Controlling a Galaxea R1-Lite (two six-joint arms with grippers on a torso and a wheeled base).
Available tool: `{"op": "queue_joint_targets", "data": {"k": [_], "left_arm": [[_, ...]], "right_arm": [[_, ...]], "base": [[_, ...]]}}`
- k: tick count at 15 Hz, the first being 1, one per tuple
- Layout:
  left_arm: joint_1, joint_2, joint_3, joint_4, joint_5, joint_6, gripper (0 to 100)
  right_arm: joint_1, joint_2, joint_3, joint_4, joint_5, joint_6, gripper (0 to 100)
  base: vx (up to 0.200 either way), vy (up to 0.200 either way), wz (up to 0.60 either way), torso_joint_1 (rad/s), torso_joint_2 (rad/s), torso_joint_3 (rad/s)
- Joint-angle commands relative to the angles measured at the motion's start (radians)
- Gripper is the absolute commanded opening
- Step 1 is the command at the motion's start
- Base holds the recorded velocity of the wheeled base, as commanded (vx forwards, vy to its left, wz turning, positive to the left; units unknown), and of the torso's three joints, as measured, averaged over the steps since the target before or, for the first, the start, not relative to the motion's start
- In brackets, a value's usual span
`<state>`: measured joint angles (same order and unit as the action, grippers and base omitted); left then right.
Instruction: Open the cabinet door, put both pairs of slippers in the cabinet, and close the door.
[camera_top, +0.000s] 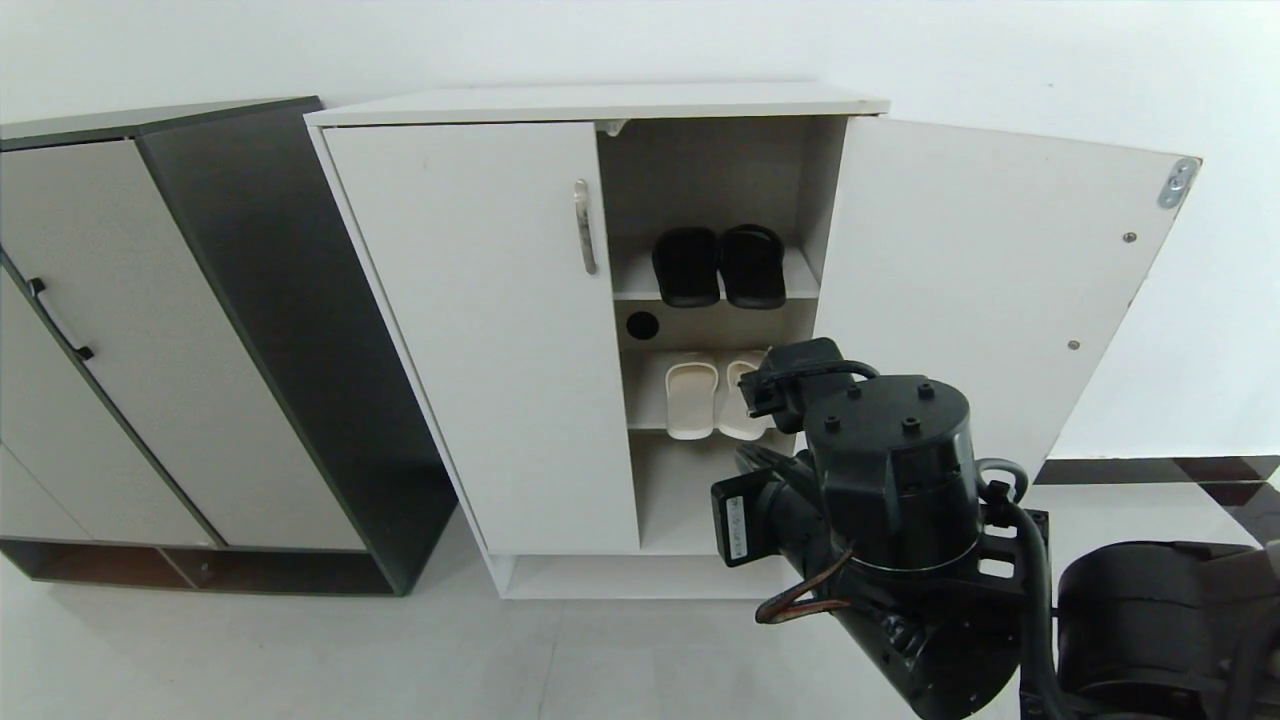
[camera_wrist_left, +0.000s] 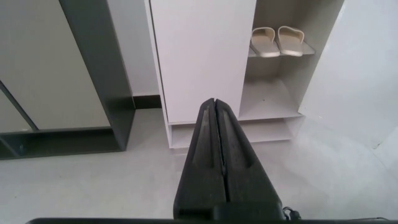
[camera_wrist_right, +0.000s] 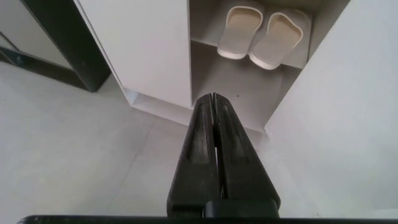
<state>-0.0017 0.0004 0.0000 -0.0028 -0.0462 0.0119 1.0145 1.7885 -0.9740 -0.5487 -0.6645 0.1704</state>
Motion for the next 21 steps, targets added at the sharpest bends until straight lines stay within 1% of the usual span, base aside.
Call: {"op": "queue_joint_targets", "data": {"k": [1, 6, 7, 10, 13, 21], "left_arm": [[0.000, 0.001, 0.000, 0.000, 0.000, 0.000, 0], [0.000, 0.000, 0.000, 0.000, 0.000, 0.000, 0], [0.000, 0.001, 0.000, 0.000, 0.000, 0.000, 0], [0.000, 0.000, 0.000, 0.000, 0.000, 0.002, 0], [0.000, 0.000, 0.000, 0.000, 0.000, 0.002, 0], [0.000, 0.000, 0.000, 0.000, 0.000, 0.002, 0]], "right_arm": [[-0.001, 0.003, 0.000, 0.000, 0.000, -0.002, 0], [-0.007, 0.009, 0.000, -0.002, 0.000, -0.003, 0], [-0.007, 0.009, 0.000, -0.002, 0.000, -0.003, 0], [-0.008, 0.009, -0.002, -0.002, 0.000, -0.003, 0], [-0.013, 0.009, -0.002, -0.002, 0.000, -0.003, 0], [-0.013, 0.009, 0.000, -0.002, 0.000, -0.011, 0]], "base": [[0.000, 0.000, 0.00, 0.000, 0.00, 0.000], [0.000, 0.000, 0.00, 0.000, 0.00, 0.000], [0.000, 0.000, 0.00, 0.012, -0.18, -0.198], [0.000, 0.000, 0.00, 0.030, -0.21, -0.331], [0.000, 0.000, 0.00, 0.041, -0.54, -0.364], [0.000, 0.000, 0.00, 0.132, -0.47, -0.337]]}}
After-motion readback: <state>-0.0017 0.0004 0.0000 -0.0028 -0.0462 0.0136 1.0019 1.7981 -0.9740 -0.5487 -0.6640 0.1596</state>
